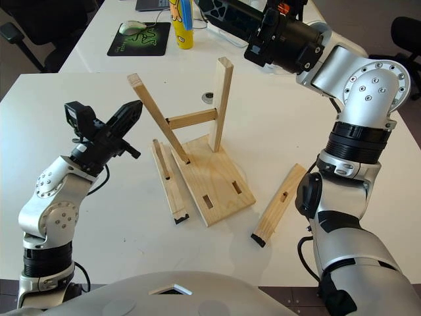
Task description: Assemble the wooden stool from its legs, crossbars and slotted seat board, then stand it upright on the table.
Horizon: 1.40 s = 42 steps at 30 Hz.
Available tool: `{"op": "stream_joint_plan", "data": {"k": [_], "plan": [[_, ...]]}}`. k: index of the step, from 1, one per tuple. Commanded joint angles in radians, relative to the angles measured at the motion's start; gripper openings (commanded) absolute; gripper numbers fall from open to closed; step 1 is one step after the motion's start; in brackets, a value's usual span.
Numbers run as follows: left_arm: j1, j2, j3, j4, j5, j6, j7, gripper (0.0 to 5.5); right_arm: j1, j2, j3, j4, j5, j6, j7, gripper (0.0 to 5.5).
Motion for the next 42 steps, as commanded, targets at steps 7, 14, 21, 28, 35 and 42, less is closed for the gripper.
{"op": "stream_joint_plan", "data": {"k": [7, 14, 21, 28, 35, 42], "plan": [[0.013, 0.051, -0.03, -0.093, 0.024, 0.087, -0.004, 0.01, 0.023, 0.008, -0.008, -0.034, 0.038, -0.006, -0.031, 2.38], [-0.136, 0.1, 0.057, -0.191, -0.062, 0.16, 0.03, 0.01, 0.029, 0.009, -0.012, -0.041, 0.059, -0.007, -0.048, 2.38], [-0.152, 0.11, 0.066, -0.191, -0.104, 0.189, 0.031, 0.01, 0.037, 0.008, -0.012, -0.049, 0.076, -0.01, -0.065, 2.38], [0.168, 0.131, -0.098, 0.048, 0.085, 0.061, -0.128, 0.01, 0.04, 0.008, -0.013, -0.055, 0.094, -0.009, -0.08, 2.38], [0.153, 0.14, -0.071, 0.018, 0.13, 0.039, -0.138, 0.01, 0.028, 0.003, -0.006, -0.046, 0.101, -0.011, -0.078, 2.38], [0.026, 0.139, -0.007, -0.089, 0.066, 0.117, -0.089, 0.01, 0.032, -0.003, 0.007, -0.043, 0.075, -0.027, -0.077, 2.38]]}}
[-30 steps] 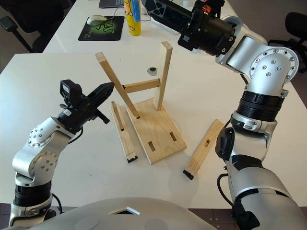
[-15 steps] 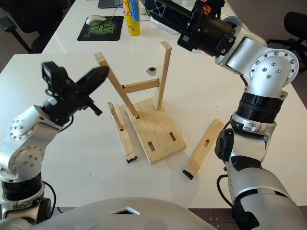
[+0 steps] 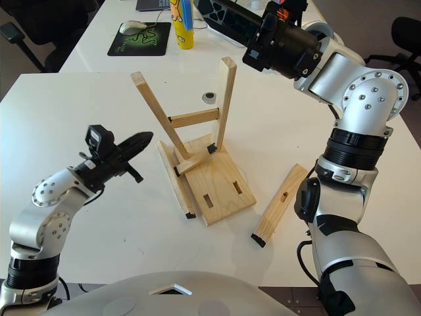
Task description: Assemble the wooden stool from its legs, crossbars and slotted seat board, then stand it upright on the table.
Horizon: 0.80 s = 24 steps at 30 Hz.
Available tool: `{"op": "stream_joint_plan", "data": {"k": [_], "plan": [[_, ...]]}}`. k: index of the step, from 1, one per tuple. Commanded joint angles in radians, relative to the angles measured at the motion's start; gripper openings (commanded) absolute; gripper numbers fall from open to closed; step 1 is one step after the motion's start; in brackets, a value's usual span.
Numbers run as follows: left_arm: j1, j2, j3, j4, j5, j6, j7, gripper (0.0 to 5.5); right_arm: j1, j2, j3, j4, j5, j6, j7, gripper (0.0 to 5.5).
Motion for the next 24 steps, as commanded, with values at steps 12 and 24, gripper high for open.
{"op": "stream_joint_plan", "data": {"k": [12, 24], "plan": [[0.111, 0.081, -0.268, 0.04, 0.217, -0.023, -0.103, 0.01, -0.013, -0.014, 0.035, 0.023, -0.1, -0.077, -0.018, 2.38], [0.102, 0.045, -0.332, 0.123, 0.275, -0.02, -0.115, 0.01, 0.003, -0.013, 0.037, 0.009, -0.098, -0.077, -0.02, 2.38]]}}
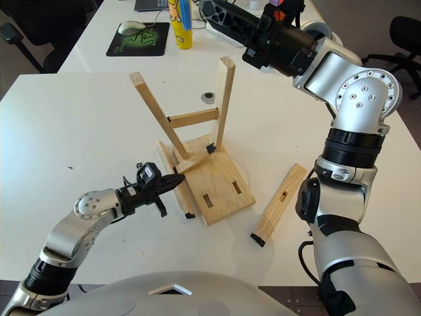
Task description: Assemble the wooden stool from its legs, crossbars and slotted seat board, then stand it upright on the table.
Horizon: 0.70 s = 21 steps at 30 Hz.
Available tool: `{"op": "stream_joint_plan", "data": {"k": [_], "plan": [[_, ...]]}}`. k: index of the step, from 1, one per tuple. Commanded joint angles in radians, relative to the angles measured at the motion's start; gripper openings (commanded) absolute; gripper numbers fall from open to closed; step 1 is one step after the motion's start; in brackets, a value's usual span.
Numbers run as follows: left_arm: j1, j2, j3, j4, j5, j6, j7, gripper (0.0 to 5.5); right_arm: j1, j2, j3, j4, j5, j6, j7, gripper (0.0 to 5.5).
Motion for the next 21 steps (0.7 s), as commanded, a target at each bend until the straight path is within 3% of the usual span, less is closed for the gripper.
{"op": "stream_joint_plan", "data": {"k": [1, 8, 21], "plan": [[0.028, 0.029, 0.002, 0.031, 0.027, -0.001, -0.017, 0.01, 0.006, -0.004, -0.004, -0.02, 0.001, -0.003, -0.005, 2.38], [0.069, 0.059, 0.069, 0.02, 0.018, -0.012, -0.027, 0.01, 0.013, -0.008, -0.015, -0.027, 0.001, -0.009, -0.007, 2.38], [0.078, 0.046, 0.091, -0.016, 0.01, -0.01, -0.025, 0.01, 0.007, -0.01, -0.018, -0.018, -0.004, -0.014, -0.001, 2.38]]}}
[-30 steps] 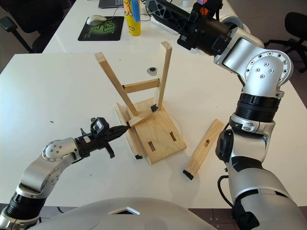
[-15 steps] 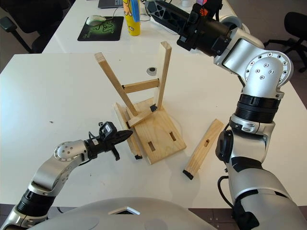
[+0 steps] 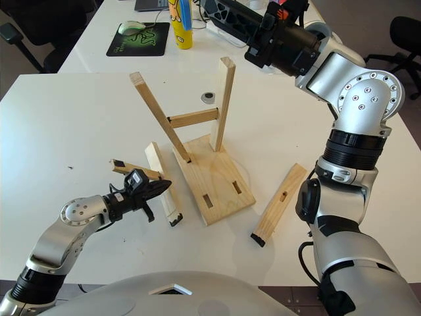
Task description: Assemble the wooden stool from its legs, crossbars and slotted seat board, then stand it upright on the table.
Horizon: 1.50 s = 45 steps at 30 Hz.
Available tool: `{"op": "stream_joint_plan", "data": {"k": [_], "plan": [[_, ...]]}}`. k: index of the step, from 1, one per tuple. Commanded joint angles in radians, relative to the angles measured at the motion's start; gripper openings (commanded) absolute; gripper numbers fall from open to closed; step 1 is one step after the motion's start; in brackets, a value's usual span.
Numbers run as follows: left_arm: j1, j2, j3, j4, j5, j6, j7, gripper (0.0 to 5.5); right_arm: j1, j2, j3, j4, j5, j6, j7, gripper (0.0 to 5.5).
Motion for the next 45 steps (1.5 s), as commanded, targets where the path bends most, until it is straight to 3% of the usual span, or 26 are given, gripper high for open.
{"op": "stream_joint_plan", "data": {"k": [1, 16, 29, 36, 45], "plan": [[0.0, -0.006, 0.009, -0.021, 0.001, 0.007, 0.007, 0.01, -0.002, -0.011, -0.005, 0.001, -0.004, -0.007, 0.001, 2.38], [0.011, -0.012, 0.005, -0.014, 0.01, 0.003, 0.009, 0.01, -0.005, -0.008, -0.005, 0.003, 0.0, -0.007, -0.002, 2.38], [0.063, -0.026, -0.08, 0.133, 0.102, -0.086, 0.013, 0.01, -0.007, 0.003, -0.014, -0.007, 0.016, 0.004, -0.015, 2.38], [0.019, -0.036, -0.001, 0.013, 0.047, -0.069, 0.03, 0.01, -0.006, -0.001, -0.012, -0.005, 0.016, 0.003, -0.014, 2.38], [-0.185, -0.047, 0.183, -0.281, -0.192, 0.148, 0.077, 0.01, -0.005, -0.003, -0.017, -0.006, 0.017, 0.002, -0.016, 2.38]]}}
